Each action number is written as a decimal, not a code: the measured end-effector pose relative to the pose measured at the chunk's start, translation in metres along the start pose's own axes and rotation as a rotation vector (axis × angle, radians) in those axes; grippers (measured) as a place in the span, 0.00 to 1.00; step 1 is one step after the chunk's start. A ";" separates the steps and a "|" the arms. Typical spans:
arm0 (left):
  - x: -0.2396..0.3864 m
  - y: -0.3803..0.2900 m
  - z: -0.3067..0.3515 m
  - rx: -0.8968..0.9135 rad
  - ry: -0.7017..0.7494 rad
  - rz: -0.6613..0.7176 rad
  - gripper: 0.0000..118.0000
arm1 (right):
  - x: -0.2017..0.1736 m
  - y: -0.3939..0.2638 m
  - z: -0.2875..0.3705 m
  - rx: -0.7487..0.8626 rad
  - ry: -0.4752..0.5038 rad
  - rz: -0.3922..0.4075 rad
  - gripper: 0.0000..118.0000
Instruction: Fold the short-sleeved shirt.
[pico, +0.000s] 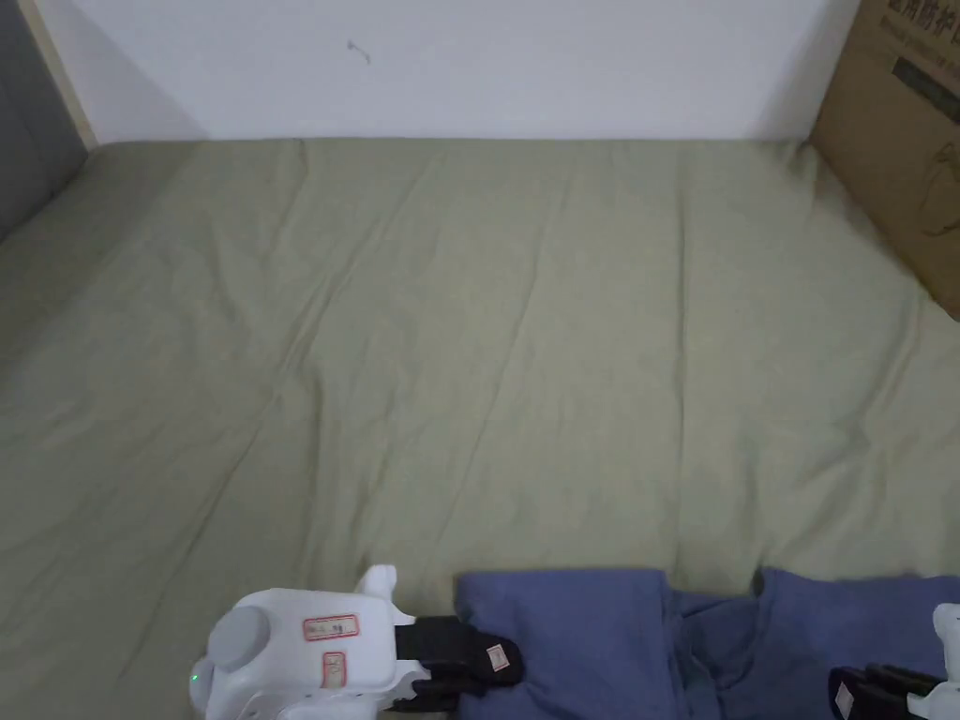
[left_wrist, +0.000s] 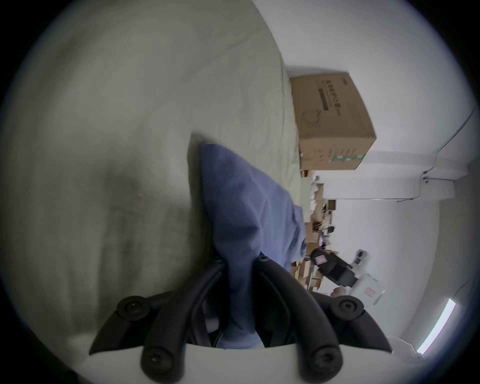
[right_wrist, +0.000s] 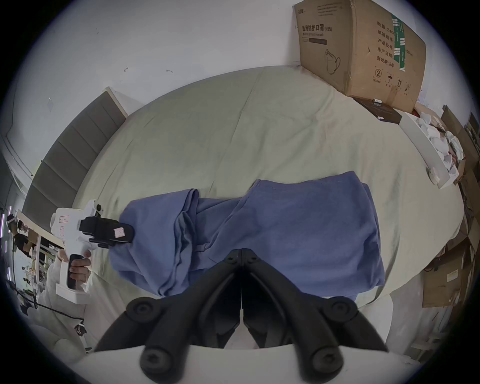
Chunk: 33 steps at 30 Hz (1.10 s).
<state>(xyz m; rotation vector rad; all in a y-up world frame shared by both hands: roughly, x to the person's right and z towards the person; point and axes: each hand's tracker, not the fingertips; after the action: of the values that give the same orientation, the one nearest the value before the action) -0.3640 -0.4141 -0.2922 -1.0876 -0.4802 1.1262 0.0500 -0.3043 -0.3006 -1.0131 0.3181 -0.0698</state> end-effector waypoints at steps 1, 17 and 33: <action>0.001 -0.001 0.009 0.008 0.007 -0.014 0.10 | 0.000 0.001 -0.001 -0.003 0.002 0.000 0.00; -0.017 0.032 0.206 0.231 0.393 -0.038 0.10 | -0.005 0.000 -0.014 -0.014 0.058 -0.012 0.00; 0.173 0.001 0.076 0.107 0.548 -0.369 0.10 | 0.071 -0.018 0.001 0.029 0.082 -0.183 0.00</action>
<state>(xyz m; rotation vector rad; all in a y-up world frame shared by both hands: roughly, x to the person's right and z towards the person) -0.3541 -0.2250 -0.2939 -1.1048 -0.1707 0.4937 0.1196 -0.3275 -0.3018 -1.0107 0.2978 -0.2817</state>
